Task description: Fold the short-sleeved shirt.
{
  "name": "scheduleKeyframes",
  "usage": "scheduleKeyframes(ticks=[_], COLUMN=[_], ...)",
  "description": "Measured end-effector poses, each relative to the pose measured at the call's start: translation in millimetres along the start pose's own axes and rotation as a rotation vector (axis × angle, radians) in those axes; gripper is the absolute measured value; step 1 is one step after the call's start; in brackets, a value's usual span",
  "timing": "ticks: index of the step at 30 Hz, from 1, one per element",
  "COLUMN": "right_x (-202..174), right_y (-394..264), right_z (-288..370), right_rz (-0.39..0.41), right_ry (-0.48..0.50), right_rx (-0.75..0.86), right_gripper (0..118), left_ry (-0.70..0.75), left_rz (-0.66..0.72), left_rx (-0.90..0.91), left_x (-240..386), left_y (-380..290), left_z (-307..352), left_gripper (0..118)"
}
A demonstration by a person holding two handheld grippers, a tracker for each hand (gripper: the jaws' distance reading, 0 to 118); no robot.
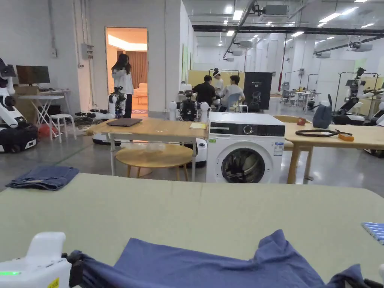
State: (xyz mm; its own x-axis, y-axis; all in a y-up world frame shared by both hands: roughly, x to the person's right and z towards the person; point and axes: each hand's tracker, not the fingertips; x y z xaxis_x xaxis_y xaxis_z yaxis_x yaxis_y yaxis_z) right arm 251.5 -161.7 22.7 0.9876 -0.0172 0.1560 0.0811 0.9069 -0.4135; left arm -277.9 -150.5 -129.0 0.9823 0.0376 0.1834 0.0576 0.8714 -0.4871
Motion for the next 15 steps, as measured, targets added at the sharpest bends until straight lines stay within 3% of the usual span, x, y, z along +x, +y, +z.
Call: scheduleKeyframes(ticks=[7,15], right_x=[-1,2], right_y=[-95,-150], right_z=[29,17], right_rz=[-0.017,-0.046], right_ry=[-0.008,-0.037], right_rx=[-0.184,-0.321], right_gripper=[0,0], left_ry=[0.000,0.012], left_rz=[-0.047,-0.092], left_rx=[-0.224,-0.380], left_x=[-19,-19], left_y=[-104,-153], left_z=[11,-11], left_gripper=[0,0])
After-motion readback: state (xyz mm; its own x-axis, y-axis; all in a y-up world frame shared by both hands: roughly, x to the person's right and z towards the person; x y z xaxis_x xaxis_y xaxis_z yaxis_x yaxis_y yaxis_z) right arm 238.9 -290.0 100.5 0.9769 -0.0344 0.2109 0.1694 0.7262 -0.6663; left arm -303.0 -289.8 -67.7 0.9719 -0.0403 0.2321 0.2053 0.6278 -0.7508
